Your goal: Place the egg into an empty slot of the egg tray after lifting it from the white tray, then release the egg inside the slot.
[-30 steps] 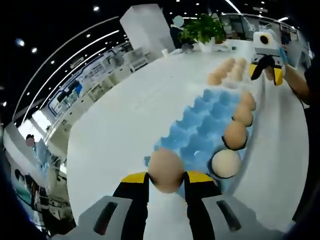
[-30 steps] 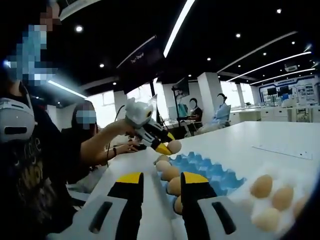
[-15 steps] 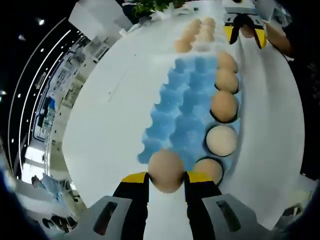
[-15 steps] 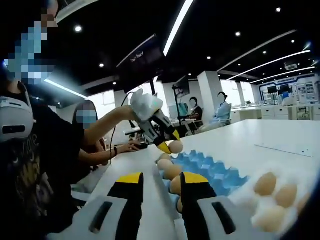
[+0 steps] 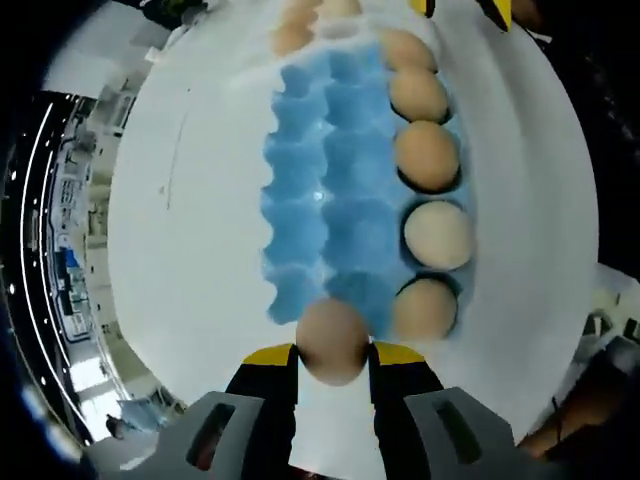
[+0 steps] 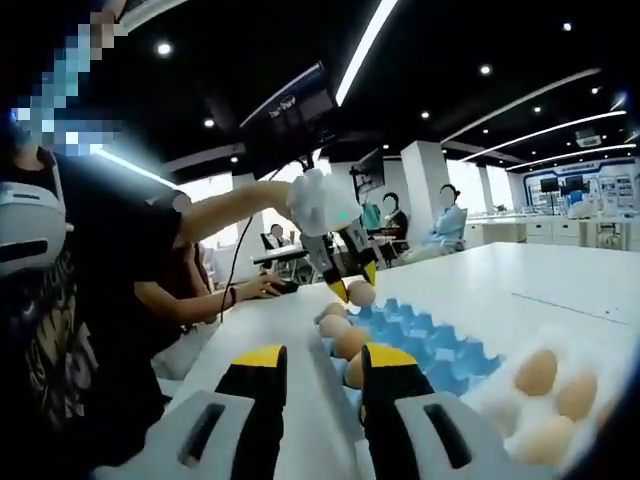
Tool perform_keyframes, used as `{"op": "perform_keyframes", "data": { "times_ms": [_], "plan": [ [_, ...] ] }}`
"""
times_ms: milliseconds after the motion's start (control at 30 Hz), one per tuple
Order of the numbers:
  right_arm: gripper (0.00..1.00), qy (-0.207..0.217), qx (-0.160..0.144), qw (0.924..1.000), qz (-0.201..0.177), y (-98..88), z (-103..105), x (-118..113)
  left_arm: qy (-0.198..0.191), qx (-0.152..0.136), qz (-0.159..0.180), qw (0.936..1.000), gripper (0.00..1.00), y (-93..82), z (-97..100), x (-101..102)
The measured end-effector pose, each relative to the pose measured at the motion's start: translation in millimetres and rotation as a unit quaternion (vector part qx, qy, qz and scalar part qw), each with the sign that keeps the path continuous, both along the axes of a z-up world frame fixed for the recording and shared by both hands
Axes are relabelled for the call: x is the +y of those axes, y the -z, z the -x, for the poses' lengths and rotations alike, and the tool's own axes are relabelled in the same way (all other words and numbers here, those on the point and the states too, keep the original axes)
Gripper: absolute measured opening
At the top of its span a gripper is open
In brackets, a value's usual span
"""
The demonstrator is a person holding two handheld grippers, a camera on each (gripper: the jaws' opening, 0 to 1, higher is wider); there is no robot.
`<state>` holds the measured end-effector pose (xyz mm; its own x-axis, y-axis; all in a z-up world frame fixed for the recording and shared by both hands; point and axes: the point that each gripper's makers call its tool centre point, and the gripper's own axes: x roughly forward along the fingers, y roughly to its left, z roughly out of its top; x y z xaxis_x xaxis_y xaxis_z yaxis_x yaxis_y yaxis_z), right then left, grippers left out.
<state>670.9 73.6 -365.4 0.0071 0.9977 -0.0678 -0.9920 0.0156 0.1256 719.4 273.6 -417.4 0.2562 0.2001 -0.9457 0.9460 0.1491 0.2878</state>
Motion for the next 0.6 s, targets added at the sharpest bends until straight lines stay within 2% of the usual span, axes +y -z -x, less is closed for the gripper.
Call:
{"op": "perform_keyframes", "data": {
  "times_ms": [100,167,200,233,267,400,467,600],
  "plan": [
    [0.30,0.000,-0.009,0.9999,0.008,2.3,5,2,0.021,0.025,-0.026,0.9991,0.27,4.1,2.5,-4],
    [0.30,-0.005,-0.012,0.9998,0.013,3.8,9,4,0.027,0.070,-0.036,0.9966,0.27,11.2,9.1,-7],
    [0.30,-0.006,-0.017,0.9997,0.016,4.7,14,5,0.032,0.080,-0.046,0.9952,0.27,13.1,9.6,-7],
    [0.30,-0.006,-0.020,0.9996,0.019,5.6,15,6,0.049,0.077,-0.063,0.9938,0.27,11.2,5.4,-7],
    [0.30,-0.009,-0.021,0.9995,0.020,6.6,14,7,0.053,0.096,-0.085,0.9903,0.27,10.6,8.2,-7],
    [0.30,-0.014,-0.021,0.9995,0.022,9.0,16,10,0.084,0.121,-0.130,0.9805,0.28,14.5,1.0,-14],
    [0.30,-0.015,-0.020,0.9994,0.024,9.7,17,10,0.084,0.146,-0.148,0.9744,0.28,15.4,2.8,-12],
    [0.30,-0.013,-0.023,0.9994,0.024,9.1,16,10,0.094,0.158,-0.152,0.9712,0.28,18.3,5.5,-12]
  ]
}}
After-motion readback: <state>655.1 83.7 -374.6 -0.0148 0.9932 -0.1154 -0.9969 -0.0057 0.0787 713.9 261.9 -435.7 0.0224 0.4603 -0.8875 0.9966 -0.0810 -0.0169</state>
